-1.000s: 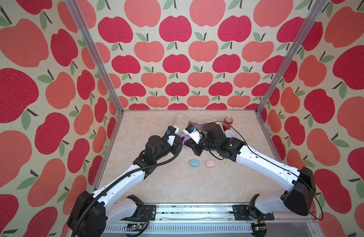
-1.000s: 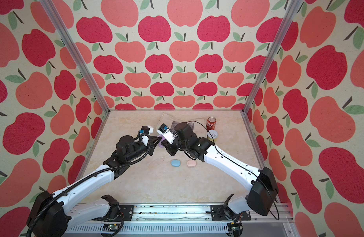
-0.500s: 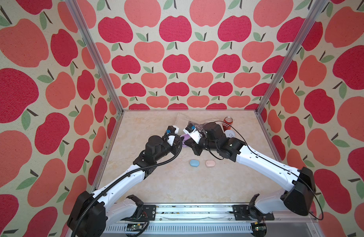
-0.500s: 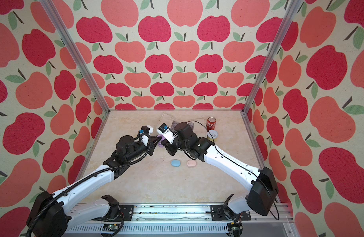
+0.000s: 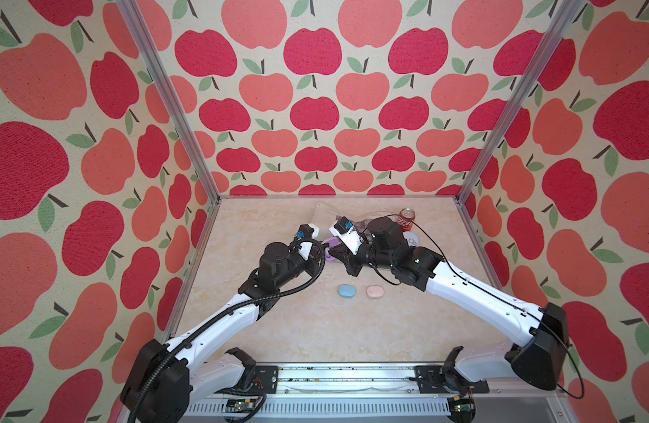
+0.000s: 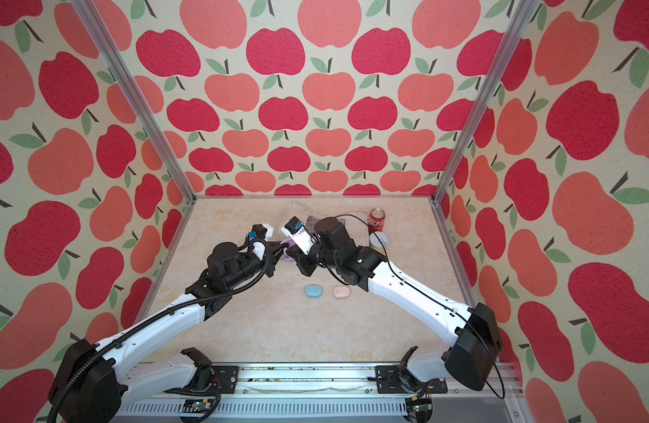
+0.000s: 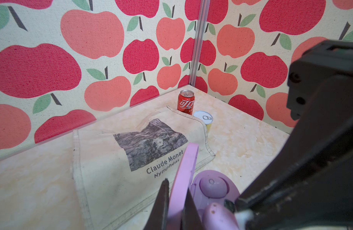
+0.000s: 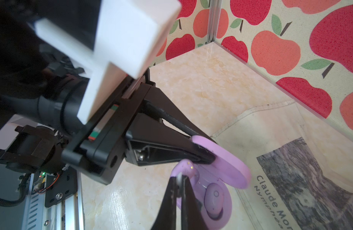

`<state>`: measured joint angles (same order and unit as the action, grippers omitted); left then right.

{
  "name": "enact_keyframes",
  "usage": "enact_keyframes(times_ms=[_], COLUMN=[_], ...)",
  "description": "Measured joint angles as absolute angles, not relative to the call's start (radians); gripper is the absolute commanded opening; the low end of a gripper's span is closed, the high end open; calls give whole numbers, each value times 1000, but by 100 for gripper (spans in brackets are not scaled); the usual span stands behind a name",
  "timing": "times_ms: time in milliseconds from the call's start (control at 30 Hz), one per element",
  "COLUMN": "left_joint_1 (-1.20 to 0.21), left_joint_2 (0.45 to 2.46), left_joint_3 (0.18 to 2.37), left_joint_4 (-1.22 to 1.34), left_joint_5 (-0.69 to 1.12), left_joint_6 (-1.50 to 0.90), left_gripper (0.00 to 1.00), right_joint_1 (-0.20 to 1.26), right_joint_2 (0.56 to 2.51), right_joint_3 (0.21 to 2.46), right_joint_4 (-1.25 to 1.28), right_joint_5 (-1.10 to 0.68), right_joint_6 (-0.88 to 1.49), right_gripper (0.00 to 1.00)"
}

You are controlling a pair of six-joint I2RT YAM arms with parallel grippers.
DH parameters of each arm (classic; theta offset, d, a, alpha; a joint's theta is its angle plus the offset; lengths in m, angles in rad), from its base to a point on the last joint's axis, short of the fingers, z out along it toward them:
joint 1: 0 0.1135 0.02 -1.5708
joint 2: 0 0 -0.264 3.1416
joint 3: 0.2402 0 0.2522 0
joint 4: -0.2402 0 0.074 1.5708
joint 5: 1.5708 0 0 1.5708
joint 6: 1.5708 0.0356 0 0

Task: Insert wireless bluetooth earbuds into charging case
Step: Place a wireless bluetooth earbud at the center of the table.

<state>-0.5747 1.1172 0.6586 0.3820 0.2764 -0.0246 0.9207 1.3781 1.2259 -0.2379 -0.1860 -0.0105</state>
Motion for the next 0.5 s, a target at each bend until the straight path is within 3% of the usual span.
enact_keyframes(times_ms=[500], left_joint_1=[-453], left_joint_2=[1020], left_joint_3=[593], left_joint_4=[377], left_joint_5=[152], left_joint_6=[-33], left_gripper=[0], right_joint_1=[871], right_joint_2=[1144], right_joint_3=[1002], right_joint_4=[-415], right_joint_5=[-269], right_joint_6=[-34], right_gripper=[0])
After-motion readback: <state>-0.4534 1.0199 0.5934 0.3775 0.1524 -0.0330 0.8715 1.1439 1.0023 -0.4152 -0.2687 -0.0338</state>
